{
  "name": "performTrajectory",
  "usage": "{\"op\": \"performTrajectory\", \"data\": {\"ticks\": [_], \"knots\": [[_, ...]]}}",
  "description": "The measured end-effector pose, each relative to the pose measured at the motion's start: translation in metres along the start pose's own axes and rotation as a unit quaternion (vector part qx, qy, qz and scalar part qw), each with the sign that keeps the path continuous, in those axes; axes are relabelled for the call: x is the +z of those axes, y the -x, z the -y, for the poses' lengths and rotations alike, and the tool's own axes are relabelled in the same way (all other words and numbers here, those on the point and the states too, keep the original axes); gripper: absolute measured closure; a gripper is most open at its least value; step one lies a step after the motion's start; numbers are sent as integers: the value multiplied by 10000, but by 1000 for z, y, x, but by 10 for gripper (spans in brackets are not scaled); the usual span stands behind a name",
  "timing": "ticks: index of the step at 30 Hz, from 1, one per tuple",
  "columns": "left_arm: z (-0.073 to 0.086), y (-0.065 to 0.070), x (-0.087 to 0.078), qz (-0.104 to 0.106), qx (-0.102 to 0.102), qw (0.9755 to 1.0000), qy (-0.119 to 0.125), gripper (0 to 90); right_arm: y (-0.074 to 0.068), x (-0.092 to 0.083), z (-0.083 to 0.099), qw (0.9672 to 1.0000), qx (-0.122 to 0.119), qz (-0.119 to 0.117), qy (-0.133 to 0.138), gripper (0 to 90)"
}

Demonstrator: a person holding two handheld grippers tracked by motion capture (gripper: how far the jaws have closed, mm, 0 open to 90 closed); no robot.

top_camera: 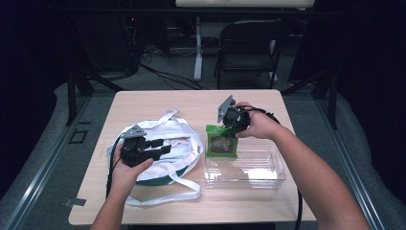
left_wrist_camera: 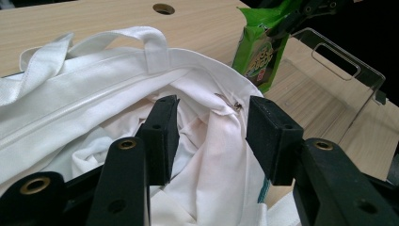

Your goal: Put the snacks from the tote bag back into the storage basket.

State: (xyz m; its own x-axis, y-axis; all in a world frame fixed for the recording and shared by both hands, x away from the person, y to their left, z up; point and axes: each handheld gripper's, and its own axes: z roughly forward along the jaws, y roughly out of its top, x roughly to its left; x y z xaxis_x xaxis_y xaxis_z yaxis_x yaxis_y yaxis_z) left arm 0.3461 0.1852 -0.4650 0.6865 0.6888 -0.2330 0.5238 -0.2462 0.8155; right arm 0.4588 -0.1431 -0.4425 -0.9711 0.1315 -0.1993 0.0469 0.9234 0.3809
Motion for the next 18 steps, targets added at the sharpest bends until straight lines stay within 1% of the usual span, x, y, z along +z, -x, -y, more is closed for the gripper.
{"op": "performTrajectory", "data": {"ticks": [1,2,3,6,8,13,14,17,18], "knots": [[0,0,0,0,0,10000,0,540,0,0,0,10000,0,0,0,627],[0,0,0,0,-7,10000,8,540,0,-1,0,10000,61,45,56,586],[0,0,0,16,-8,10000,2,540,1,-1,0,9999,54,69,54,571],[-1,1,0,29,-9,10000,27,540,1,-2,0,9999,70,82,84,557],[-1,1,0,26,-6,10000,33,540,0,-2,0,9998,99,115,129,527],[-1,1,-1,17,-22,10000,38,540,1,-4,0,9997,154,132,140,511],[-1,0,-1,17,-13,10000,31,540,1,-4,1,9996,205,111,180,491],[-1,0,-1,1,-20,10000,22,540,0,-6,1,9994,215,150,233,480],[-1,0,-1,-3,-6,10000,18,540,1,-7,0,9995,199,150,214,477]]}}
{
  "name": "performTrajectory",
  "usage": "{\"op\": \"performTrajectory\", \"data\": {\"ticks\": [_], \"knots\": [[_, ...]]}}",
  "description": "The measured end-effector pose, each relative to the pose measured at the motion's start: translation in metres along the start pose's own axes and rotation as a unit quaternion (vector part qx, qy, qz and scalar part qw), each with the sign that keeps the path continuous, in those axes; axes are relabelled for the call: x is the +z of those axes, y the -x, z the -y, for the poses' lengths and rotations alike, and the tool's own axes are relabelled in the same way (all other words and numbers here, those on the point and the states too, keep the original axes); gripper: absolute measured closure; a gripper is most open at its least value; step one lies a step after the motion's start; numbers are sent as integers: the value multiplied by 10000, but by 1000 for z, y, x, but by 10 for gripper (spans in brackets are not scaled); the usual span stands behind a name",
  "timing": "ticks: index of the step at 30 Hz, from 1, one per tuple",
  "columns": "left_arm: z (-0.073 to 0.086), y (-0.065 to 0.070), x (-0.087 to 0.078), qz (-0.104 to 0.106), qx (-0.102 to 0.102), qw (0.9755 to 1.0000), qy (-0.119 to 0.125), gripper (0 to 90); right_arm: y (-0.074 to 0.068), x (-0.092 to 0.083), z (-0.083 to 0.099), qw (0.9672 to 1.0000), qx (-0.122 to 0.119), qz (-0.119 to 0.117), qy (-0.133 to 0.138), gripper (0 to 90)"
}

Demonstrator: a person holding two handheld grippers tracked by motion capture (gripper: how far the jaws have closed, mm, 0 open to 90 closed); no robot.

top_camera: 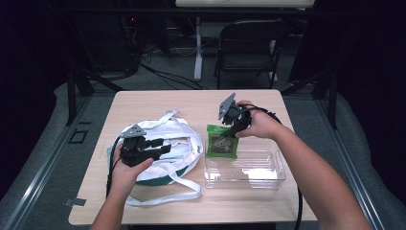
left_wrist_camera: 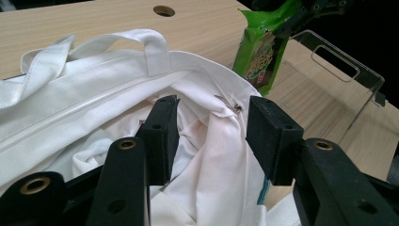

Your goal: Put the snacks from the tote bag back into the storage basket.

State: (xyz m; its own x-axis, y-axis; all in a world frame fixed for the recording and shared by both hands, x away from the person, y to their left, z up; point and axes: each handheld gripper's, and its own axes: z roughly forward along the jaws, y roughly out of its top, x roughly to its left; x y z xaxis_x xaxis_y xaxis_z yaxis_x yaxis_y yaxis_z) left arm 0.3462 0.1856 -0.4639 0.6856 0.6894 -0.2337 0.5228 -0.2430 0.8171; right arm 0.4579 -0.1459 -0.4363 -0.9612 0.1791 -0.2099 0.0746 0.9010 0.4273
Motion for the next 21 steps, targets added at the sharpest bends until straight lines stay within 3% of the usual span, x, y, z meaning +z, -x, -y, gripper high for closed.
{"op": "performTrajectory", "data": {"ticks": [11,21], "knots": [[0,-2,-1,8,-18,10000,26,539,-2,-10,3,9997,242,-44,85,447],[-1,-2,0,2,-32,10000,20,536,-2,-20,5,9996,244,15,105,447]]}}
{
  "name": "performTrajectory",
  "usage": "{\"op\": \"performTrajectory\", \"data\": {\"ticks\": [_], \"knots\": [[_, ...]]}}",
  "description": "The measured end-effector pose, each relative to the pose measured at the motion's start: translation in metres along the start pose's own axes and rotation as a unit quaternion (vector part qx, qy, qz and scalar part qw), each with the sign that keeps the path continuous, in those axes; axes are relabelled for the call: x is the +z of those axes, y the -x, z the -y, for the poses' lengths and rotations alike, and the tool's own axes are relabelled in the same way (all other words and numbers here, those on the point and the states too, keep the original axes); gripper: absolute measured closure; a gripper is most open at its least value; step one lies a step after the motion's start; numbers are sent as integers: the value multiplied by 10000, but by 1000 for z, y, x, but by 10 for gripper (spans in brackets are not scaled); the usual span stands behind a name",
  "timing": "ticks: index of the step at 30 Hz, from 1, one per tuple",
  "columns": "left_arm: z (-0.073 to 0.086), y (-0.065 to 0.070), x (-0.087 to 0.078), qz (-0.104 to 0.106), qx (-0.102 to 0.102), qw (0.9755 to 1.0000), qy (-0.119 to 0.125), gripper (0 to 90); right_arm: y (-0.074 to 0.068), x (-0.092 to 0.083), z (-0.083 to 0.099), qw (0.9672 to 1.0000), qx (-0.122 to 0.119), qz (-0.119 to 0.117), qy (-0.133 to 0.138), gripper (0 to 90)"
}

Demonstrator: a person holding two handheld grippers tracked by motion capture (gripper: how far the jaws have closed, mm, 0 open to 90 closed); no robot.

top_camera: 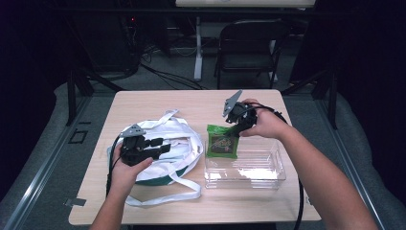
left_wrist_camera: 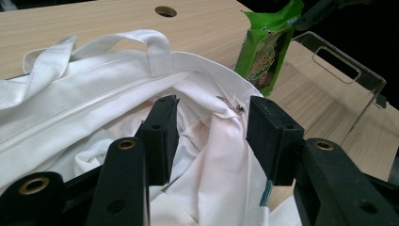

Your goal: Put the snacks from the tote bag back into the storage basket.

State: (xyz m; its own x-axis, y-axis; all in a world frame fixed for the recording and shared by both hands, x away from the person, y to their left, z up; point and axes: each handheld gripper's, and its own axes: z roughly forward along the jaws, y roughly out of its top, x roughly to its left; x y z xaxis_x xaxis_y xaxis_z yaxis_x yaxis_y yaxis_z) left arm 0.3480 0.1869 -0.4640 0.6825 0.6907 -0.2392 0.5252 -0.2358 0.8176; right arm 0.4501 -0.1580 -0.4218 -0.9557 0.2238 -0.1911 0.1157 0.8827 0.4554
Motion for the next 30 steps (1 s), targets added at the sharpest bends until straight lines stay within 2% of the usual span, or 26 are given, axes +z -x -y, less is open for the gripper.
{"op": "performTrajectory", "data": {"ticks": [16,24,30], "knots": [[-1,0,1,0,-7,10000,22,536,-4,-10,1,9999,73,-9,156,447],[0,0,-1,-15,-14,10000,25,536,-9,-22,3,9998,51,75,176,447],[-1,1,-2,-34,26,10000,39,535,-12,-31,6,9995,156,116,248,447]]}}
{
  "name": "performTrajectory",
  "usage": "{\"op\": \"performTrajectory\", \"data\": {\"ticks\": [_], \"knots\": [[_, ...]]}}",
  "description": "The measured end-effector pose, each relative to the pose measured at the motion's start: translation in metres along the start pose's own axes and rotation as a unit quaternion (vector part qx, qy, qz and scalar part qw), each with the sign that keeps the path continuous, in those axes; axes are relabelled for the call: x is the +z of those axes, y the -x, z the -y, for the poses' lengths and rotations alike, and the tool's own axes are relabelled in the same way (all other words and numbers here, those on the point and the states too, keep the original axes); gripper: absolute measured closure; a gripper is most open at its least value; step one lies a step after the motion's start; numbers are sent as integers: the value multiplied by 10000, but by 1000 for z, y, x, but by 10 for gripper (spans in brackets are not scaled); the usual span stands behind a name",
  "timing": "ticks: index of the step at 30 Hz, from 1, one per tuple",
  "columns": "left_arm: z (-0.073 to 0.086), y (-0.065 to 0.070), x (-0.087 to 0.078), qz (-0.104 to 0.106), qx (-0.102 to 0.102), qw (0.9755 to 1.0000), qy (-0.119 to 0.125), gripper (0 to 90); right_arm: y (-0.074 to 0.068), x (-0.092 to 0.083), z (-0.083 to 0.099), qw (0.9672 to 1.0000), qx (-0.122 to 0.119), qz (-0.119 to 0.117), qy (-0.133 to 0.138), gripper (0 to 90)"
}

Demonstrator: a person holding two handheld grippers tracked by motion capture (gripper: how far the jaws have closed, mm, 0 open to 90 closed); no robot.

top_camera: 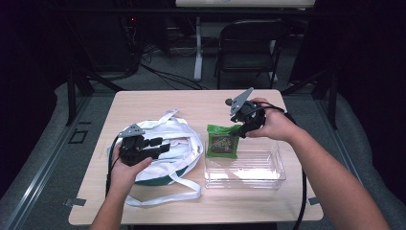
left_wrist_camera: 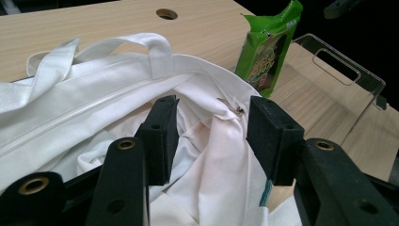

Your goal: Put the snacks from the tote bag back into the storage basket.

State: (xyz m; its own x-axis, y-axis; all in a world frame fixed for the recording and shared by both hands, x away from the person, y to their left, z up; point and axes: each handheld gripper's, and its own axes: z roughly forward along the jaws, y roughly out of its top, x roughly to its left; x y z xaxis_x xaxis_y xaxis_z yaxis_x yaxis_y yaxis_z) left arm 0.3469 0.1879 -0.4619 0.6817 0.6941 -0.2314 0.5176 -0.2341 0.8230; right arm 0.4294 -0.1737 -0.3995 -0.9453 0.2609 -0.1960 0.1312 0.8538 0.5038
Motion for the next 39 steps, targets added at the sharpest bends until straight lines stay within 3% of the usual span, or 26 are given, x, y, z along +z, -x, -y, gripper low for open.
{"op": "performTrajectory", "data": {"ticks": [14,24,28,31,39], "knots": [[1,-2,-2,-53,-18,10000,-13,534,-10,-14,12,9996,277,88,67,451],[3,-7,-3,-97,-79,9999,-26,534,-27,-21,24,9985,520,127,102,475],[4,-8,-4,-159,-57,9999,-32,533,-31,-25,29,9977,638,183,165,475],[5,-11,-5,-185,-64,9998,-27,532,-38,-28,37,9953,896,243,276,512],[9,-14,-6,-307,-107,9994,-93,518,-56,-35,50,9922,1150,308,359,546]]}}
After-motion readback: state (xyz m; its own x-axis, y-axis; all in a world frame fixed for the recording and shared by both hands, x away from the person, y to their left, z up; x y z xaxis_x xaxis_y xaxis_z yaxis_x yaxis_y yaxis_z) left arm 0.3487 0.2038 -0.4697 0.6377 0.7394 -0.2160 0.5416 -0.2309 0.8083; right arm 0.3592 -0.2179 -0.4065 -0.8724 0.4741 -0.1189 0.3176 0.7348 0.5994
